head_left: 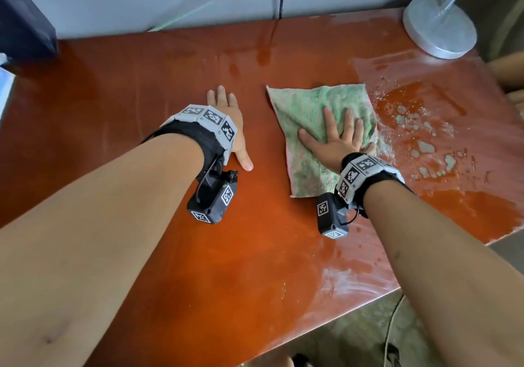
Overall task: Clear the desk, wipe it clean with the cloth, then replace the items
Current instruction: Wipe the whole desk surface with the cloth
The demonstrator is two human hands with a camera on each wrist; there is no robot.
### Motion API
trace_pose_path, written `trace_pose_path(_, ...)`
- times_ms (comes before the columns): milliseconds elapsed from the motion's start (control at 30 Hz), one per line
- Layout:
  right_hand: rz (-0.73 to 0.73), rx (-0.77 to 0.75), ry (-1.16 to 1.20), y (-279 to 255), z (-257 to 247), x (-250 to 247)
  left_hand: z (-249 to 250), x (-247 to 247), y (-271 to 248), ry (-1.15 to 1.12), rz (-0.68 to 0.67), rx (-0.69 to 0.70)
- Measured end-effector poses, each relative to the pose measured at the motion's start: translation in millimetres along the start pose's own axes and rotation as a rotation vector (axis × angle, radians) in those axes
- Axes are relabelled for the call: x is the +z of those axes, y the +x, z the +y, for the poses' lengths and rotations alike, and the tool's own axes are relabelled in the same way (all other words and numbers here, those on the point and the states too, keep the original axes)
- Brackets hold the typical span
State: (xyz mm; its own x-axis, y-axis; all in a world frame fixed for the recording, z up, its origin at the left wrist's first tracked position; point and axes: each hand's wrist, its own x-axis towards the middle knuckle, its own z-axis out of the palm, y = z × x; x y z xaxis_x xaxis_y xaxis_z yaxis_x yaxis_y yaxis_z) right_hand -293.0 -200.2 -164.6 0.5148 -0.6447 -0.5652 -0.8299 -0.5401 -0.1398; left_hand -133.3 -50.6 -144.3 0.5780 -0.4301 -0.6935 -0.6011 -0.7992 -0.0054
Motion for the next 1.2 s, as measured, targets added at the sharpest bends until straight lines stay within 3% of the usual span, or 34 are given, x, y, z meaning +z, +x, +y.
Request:
trace_pose_path(333, -0.011, -0.085, -0.014, -33, 1, 24, 0, 10, -16, -0.116, 0.052, -0.067)
trace_pose_path(500, -0.036, -0.240, -0.071, -77, -3, 58, 5, 28, -39, -0.132, 0.136, -0.110)
trace_pose_path(633, -0.041, -0.331, -0.063, -95, 27, 68, 32, 55, -63, -0.089, 0.088, -0.073)
trace_pose_path(833, -0.013, -0.092, -0.033, -99, 98, 46, 50, 85, -94, -0.095, -0.004, -0.022)
trace_pose_path(967, 0.012, -0.043, -0.022, -110, 91, 54, 45, 93, -112, -0.100, -0.024, 0.000)
trace_pose_path(1200, 0.006, -0.336, -0.135, -151, 38, 110, 30, 120, -142, -0.135, -0.014, -0.001)
